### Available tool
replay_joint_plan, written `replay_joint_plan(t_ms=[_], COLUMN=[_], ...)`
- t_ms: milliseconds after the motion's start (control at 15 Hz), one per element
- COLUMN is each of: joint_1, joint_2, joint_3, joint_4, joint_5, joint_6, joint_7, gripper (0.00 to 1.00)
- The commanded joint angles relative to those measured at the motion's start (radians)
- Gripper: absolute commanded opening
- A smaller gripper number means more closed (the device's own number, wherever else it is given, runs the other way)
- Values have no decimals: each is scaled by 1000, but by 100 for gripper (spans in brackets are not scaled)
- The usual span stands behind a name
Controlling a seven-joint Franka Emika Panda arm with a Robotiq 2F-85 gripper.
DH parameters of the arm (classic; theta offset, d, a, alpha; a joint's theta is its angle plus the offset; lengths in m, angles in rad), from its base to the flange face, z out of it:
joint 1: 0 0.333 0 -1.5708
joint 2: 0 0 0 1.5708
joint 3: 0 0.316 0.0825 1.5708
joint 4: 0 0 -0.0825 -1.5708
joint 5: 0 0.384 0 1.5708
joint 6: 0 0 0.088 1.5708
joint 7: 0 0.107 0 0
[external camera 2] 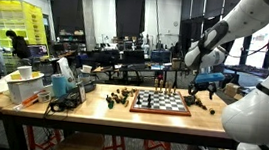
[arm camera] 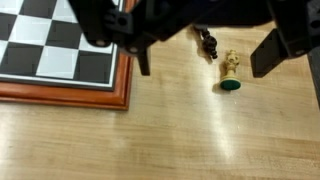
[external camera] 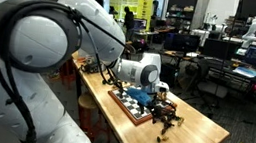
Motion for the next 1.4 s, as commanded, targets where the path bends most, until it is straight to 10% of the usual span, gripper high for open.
replay_joint_plan(t_ms=[0,1333], joint_1=[-15,-71], joint_2=[1,170], joint_3=[17,-104], joint_4=[1,128], joint_5=[6,71], joint_6=[-1,28], joint_7=[-5,-183], gripper=[100,100])
